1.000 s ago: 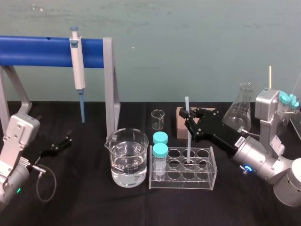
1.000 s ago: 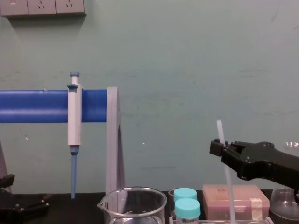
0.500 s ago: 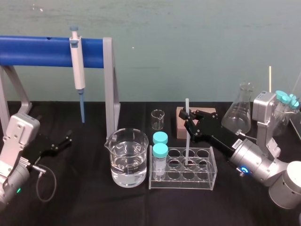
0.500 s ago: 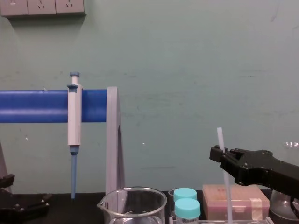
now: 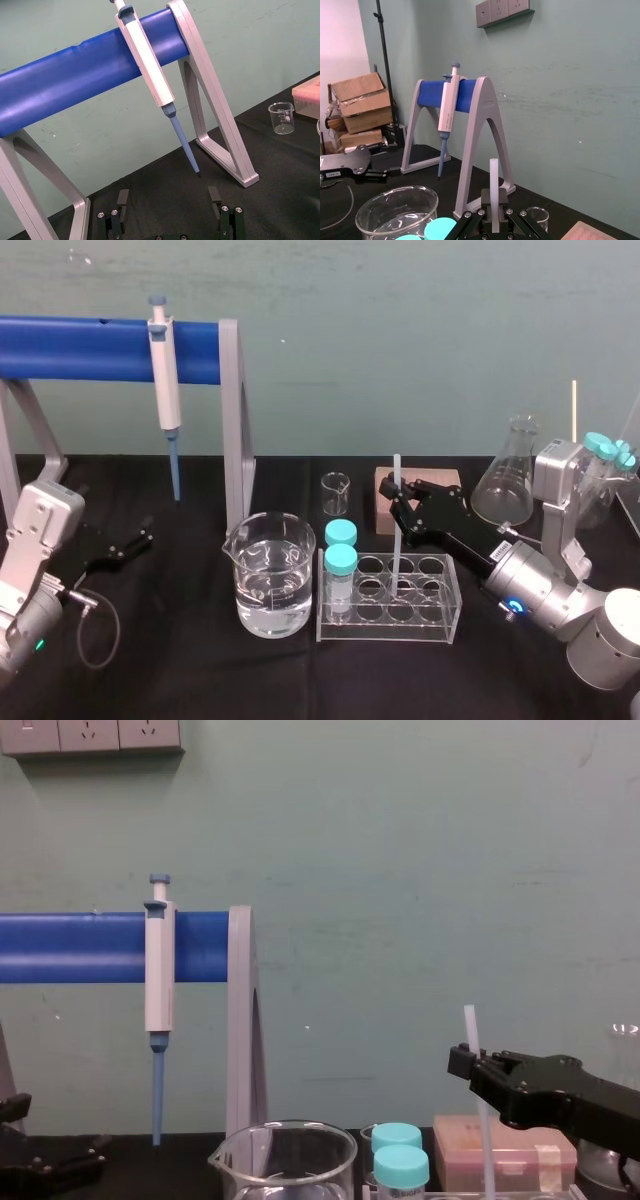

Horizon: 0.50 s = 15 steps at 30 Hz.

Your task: Pick up the stirring rod with one hand, then place it down.

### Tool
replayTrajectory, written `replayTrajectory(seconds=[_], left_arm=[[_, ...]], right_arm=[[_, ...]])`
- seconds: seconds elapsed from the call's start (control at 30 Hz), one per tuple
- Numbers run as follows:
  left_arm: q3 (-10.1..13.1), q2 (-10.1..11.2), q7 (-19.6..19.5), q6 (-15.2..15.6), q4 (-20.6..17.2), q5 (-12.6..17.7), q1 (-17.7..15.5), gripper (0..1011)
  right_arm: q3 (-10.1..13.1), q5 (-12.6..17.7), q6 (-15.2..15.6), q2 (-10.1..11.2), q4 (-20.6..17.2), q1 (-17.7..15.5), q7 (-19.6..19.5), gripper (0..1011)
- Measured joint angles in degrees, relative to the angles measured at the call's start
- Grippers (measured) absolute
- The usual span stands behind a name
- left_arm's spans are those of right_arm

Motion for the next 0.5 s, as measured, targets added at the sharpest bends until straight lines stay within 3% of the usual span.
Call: replayTrajectory(seconds=[0.5], left_arm=[[0.0,0.0,0.0,0.0,0.0,0.0,0.0,1000]], right_arm=[[-0.02,-0.35,0.44,0.01,-0.04,-0.13,-0.46,98]])
